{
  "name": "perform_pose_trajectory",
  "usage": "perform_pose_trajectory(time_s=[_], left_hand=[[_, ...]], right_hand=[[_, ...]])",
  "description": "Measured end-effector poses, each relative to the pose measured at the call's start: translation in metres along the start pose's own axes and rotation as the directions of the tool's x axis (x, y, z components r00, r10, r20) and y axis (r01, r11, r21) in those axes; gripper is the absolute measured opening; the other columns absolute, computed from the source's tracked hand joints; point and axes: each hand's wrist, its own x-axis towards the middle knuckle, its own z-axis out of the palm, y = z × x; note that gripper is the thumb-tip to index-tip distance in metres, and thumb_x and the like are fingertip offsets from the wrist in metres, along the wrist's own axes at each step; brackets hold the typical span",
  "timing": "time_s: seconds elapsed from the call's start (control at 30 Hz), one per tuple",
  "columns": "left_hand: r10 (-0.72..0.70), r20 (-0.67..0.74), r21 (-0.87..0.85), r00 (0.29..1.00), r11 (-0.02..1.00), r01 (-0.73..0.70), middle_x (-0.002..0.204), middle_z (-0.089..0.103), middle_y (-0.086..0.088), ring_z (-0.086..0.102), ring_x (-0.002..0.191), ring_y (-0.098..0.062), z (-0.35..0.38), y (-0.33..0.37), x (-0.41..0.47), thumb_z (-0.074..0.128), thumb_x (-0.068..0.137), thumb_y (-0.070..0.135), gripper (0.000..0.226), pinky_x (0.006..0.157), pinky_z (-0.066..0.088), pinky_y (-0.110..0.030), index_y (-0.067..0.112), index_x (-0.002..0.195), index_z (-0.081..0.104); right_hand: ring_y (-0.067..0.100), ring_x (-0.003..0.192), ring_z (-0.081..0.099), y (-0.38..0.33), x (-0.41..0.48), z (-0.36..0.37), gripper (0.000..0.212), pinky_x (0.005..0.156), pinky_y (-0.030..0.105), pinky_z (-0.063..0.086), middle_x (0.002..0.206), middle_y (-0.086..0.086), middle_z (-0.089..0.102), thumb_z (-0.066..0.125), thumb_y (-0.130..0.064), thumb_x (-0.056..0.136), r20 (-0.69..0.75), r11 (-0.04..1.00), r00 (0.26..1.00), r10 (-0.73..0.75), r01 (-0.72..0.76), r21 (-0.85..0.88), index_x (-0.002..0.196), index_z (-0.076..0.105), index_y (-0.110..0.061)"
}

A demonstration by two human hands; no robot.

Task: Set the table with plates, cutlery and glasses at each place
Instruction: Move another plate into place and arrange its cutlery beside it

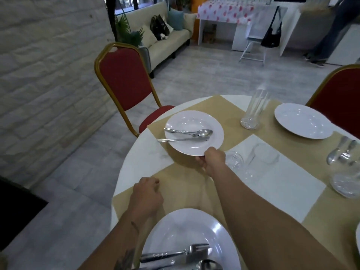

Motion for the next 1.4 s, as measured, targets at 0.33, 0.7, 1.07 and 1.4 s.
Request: perform_pose_trajectory(time_s=[0.33,0.7,1.07,1.4], left_hand=[[0.047,0.025,0.08,0.999,0.996,-0.049,0.14,0.042,0.0,0.044,0.127,-0.024,0.003,-0.004,0.001,0.05,0.083,0.016,0.052,0.109,0.039,-0.038,0.019,0.135,0.056],[0.049,0.049,0.021,0.998,0.999,-0.05,0.134,0.056,-0.009,0.055,0.122,-0.031,-0.011,-0.001,-0.006,0.057,0.082,0.008,0.046,0.096,0.043,-0.03,0.011,0.128,0.063],[-0.089,0.1,-0.288,0.991,0.951,0.114,0.099,0.07,-0.002,0.064,0.082,-0.02,0.004,-0.049,-0.108,0.057,0.085,0.018,0.023,0.06,0.047,-0.022,0.022,0.102,0.07],[-0.134,0.1,-0.38,0.986,0.911,0.162,0.086,0.073,0.003,0.068,0.089,-0.025,0.008,-0.069,-0.145,0.052,0.068,0.008,0.027,0.083,0.059,-0.038,0.022,0.079,0.071]], right_hand=[[0.026,0.1,0.069,-0.02,0.047,0.016,0.046,0.063,0.032,0.063,0.12,0.01,0.066,0.045,-0.002,0.092,-0.058,0.999,0.998,0.026,-0.024,0.026,0.135,0.055,-0.015],[0.017,0.065,0.056,-0.012,0.009,0.005,0.015,0.06,0.027,0.058,0.081,0.008,0.051,0.038,-0.001,0.096,0.077,0.999,0.997,0.03,-0.029,-0.014,0.097,0.052,-0.007],[0.03,0.119,0.048,0.092,-0.174,-0.113,0.055,0.1,0.038,0.044,0.131,0.01,0.047,0.06,-0.012,0.081,0.36,0.244,0.919,-0.162,0.391,-0.888,0.136,0.052,-0.016],[0.032,0.126,0.036,0.143,-0.234,-0.171,0.062,0.099,0.042,0.034,0.139,0.009,0.042,0.054,-0.011,0.074,0.31,-0.126,0.893,-0.325,0.285,-0.95,0.135,0.049,-0.02]])
